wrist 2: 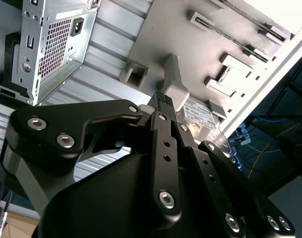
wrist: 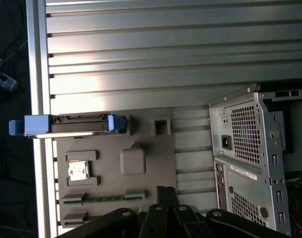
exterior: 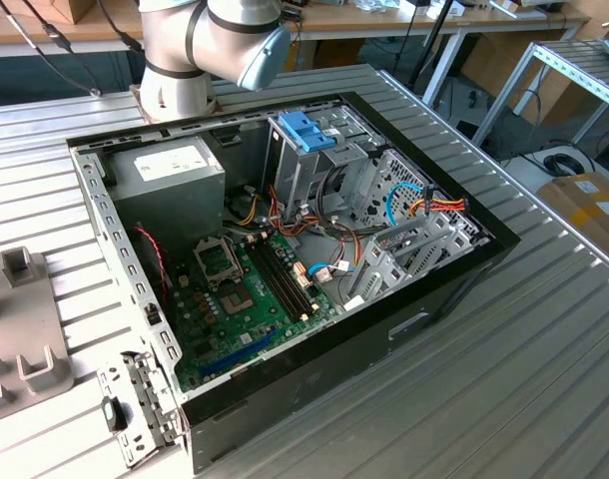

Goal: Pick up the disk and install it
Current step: 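Reach for the disk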

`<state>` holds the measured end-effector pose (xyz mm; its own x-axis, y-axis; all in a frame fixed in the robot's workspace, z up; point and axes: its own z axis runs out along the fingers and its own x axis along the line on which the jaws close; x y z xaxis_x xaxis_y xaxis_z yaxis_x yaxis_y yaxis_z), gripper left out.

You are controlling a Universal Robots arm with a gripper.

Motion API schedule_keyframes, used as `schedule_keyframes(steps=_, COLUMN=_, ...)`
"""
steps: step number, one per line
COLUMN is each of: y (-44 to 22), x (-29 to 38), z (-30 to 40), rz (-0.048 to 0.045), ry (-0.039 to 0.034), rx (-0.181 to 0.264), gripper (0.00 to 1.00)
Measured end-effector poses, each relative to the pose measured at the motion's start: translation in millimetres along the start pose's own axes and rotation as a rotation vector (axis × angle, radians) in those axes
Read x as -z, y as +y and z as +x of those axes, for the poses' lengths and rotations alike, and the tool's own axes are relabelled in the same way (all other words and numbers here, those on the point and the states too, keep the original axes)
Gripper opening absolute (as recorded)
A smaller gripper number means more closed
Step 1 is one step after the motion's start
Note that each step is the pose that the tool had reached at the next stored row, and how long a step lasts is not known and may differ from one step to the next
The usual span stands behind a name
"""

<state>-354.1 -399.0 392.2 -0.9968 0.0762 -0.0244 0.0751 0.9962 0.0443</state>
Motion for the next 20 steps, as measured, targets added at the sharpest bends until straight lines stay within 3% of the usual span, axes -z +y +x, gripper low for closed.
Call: schedule_keyframes(steps=20, y=-0.7, x=0.2, z=9.1, rz=0.0, ry=0.0, rx=0.0, gripper=0.1)
